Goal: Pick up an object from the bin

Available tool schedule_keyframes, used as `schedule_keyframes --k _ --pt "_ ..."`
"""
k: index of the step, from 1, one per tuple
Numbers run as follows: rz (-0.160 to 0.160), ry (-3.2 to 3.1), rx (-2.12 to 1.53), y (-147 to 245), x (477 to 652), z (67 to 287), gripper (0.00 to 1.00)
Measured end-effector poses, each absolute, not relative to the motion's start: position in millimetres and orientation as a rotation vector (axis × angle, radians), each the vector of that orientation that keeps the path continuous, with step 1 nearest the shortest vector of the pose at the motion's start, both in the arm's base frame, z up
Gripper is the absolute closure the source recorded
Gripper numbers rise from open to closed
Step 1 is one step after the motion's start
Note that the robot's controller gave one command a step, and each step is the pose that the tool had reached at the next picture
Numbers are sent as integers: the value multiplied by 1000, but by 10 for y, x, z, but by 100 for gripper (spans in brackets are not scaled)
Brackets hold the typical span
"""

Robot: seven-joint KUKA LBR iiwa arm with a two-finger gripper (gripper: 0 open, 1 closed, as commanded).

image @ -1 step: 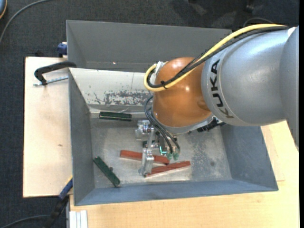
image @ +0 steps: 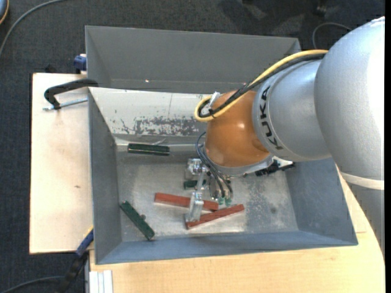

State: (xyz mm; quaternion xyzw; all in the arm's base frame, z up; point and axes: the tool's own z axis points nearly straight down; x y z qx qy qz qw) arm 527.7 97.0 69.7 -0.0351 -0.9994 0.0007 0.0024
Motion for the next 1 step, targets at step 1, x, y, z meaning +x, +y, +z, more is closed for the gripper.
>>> schedule_keyframes --k 1 --pt "-3 -3140 -105 996 5284 739 100"
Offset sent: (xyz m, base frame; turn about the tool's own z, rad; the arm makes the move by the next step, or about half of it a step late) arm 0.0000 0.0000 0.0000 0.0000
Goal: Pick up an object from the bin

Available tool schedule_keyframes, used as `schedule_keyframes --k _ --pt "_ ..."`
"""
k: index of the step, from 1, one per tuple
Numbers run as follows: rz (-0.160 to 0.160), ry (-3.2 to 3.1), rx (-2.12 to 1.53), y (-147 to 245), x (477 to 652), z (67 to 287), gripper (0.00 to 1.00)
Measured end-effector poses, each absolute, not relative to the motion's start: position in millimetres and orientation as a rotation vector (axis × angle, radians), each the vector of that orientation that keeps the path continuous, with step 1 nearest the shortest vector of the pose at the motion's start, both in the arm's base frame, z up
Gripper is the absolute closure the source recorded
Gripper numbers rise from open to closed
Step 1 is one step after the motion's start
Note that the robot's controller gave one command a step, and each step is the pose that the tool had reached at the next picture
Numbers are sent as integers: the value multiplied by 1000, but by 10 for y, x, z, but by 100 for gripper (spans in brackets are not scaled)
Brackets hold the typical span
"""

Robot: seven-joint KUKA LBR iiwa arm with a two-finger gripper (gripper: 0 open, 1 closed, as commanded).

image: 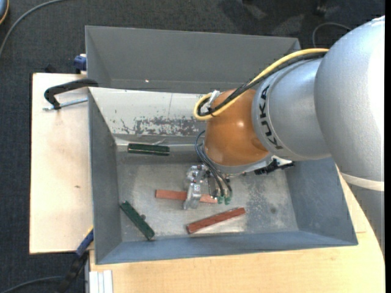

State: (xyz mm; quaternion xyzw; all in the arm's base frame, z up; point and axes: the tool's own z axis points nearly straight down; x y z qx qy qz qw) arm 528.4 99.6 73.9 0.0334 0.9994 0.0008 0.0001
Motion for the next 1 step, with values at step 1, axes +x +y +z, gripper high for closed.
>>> schedule_keyframes --k 1 --pt "10 3123 131 1393 5821 2344 100"
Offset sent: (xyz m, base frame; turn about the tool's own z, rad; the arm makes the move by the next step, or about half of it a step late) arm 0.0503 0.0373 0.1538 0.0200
